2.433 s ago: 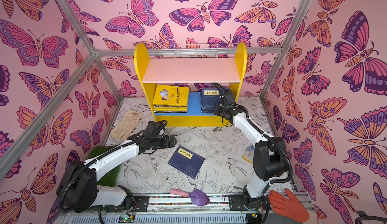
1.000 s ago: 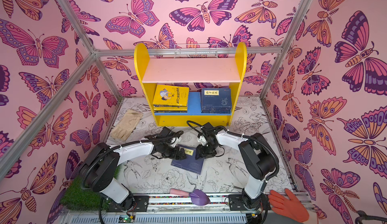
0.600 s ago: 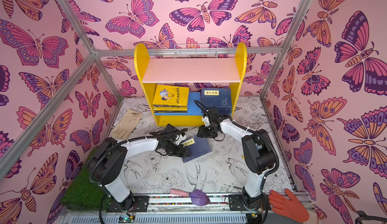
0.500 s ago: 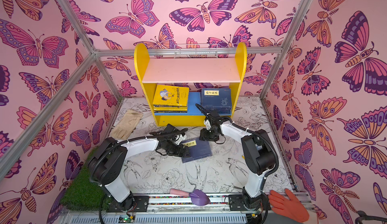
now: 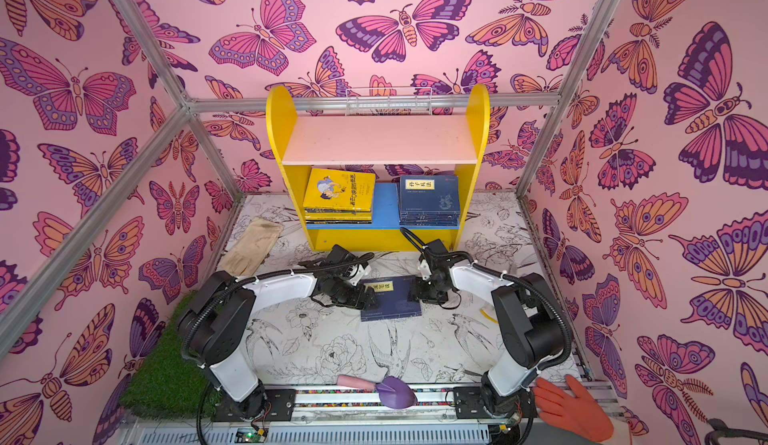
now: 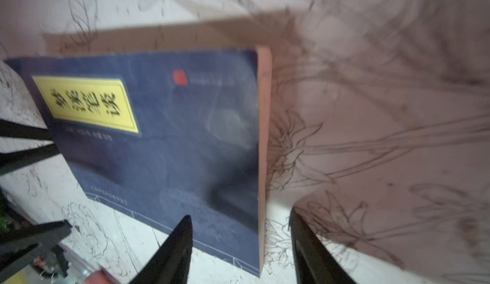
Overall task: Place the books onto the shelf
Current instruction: 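Grasp the ends of the last dark blue book with both grippers and lift, then carry the book to the blue shelf board and lower it with both grippers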
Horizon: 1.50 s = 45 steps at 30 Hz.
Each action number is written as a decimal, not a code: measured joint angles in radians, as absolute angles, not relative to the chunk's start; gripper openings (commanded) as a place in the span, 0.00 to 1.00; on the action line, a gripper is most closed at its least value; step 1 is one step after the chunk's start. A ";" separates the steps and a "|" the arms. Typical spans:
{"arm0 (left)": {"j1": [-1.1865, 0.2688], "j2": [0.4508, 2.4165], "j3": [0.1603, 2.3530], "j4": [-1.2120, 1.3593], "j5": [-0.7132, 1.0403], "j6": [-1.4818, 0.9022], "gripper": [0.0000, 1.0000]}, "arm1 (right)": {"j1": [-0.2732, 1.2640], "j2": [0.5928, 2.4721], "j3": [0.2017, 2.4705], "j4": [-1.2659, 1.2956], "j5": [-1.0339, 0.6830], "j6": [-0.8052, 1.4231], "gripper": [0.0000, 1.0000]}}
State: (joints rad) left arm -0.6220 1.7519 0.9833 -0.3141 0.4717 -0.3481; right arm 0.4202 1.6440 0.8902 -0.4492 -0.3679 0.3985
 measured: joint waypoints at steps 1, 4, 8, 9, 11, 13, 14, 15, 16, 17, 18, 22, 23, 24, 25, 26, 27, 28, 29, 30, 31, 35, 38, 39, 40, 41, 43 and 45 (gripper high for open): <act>-0.622 1.752 0.983 -0.314 0.472 -0.348 0.84 | 0.420 1.645 0.890 -0.440 -0.384 0.397 0.56; -0.620 1.752 0.983 -0.313 0.476 -0.348 0.84 | 0.420 1.649 0.890 -0.429 -0.427 0.392 0.54; -0.601 1.752 0.983 -0.314 0.479 -0.349 0.81 | 0.413 1.645 0.890 -0.406 -0.491 0.395 0.46; -0.593 1.752 0.983 -0.314 0.478 -0.350 0.81 | 0.412 1.637 0.890 -0.393 -0.512 0.399 0.43; -0.577 1.752 0.983 -0.315 0.477 -0.353 0.81 | 0.411 1.607 0.885 -0.363 -0.542 0.416 0.38; -0.564 1.752 0.983 -0.314 0.477 -0.356 0.81 | 0.410 1.563 0.880 -0.328 -0.575 0.439 0.31; -0.560 1.752 0.982 -0.313 0.478 -0.358 0.81 | 0.410 1.540 0.880 -0.304 -0.590 0.448 0.26; -0.556 1.752 0.982 -0.312 0.480 -0.361 0.81 | 0.409 1.520 0.881 -0.278 -0.603 0.456 0.19; -0.555 1.752 0.980 -0.310 0.483 -0.364 0.81 | 0.409 1.508 0.881 -0.259 -0.612 0.466 0.14; -0.553 1.750 0.976 -0.304 0.487 -0.366 0.81 | 0.409 1.497 0.882 -0.237 -0.627 0.470 0.08; -0.550 1.748 0.969 -0.293 0.498 -0.370 0.81 | 0.410 1.495 0.882 -0.219 -0.636 0.475 0.03; -0.526 1.727 0.934 -0.253 0.527 -0.391 0.81 | 0.412 1.495 0.878 -0.192 -0.649 0.495 0.00; -0.517 1.717 0.921 -0.245 0.535 -0.399 0.81 | 0.412 1.495 0.874 -0.183 -0.653 0.498 0.00; -0.505 1.702 0.905 -0.234 0.544 -0.410 0.81 | 0.413 1.494 0.870 -0.173 -0.659 0.501 0.00; -0.493 1.686 0.892 -0.225 0.556 -0.420 0.81 | 0.413 1.493 0.864 -0.164 -0.666 0.502 0.00; -0.477 1.665 0.876 -0.210 0.567 -0.434 0.82 | 0.413 1.488 0.858 -0.154 -0.673 0.506 0.00; -0.461 1.641 0.862 -0.194 0.581 -0.450 0.83 | 0.412 1.481 0.849 -0.144 -0.680 0.511 0.00; -0.445 1.619 0.847 -0.179 0.592 -0.464 0.84 | 0.410 1.474 0.842 -0.136 -0.689 0.517 0.00; -0.427 1.591 0.831 -0.162 0.608 -0.485 0.86 | 0.403 1.461 0.832 -0.125 -0.705 0.525 0.00; -0.409 1.563 0.815 -0.142 0.622 -0.504 0.87 | 0.393 1.447 0.822 -0.112 -0.721 0.533 0.00; -0.395 1.543 0.801 -0.124 0.636 -0.522 0.88 | 0.382 1.436 0.815 -0.099 -0.736 0.542 0.00; -0.337 1.459 0.724 -0.033 0.699 -0.620 0.97 | 0.312 1.374 0.787 -0.007 -0.809 0.606 0.00; -0.327 1.430 0.688 0.020 0.744 -0.683 0.99 | 0.287 1.338 0.786 0.053 -0.840 0.641 0.00; -0.328 1.427 0.684 0.038 0.761 -0.699 0.97 | 0.287 1.330 0.786 0.070 -0.854 0.652 0.00; -0.329 1.425 0.683 0.055 0.774 -0.712 0.96 | 0.287 1.326 0.786 0.083 -0.863 0.659 0.00; -0.331 1.423 0.683 0.075 0.787 -0.725 0.93 | 0.287 1.324 0.786 0.099 -0.876 0.672 0.00; -0.334 1.422 0.683 0.114 0.808 -0.749 0.82 | 0.287 1.324 0.786 0.125 -0.895 0.693 0.00; -0.336 1.422 0.683 0.157 0.827 -0.775 0.69 | 0.287 1.324 0.786 0.146 -0.905 0.715 0.00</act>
State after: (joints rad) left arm -0.3355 1.4223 0.6834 0.1570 0.8272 -0.7750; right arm 0.2867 1.3239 0.7864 0.1459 -0.9054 0.7147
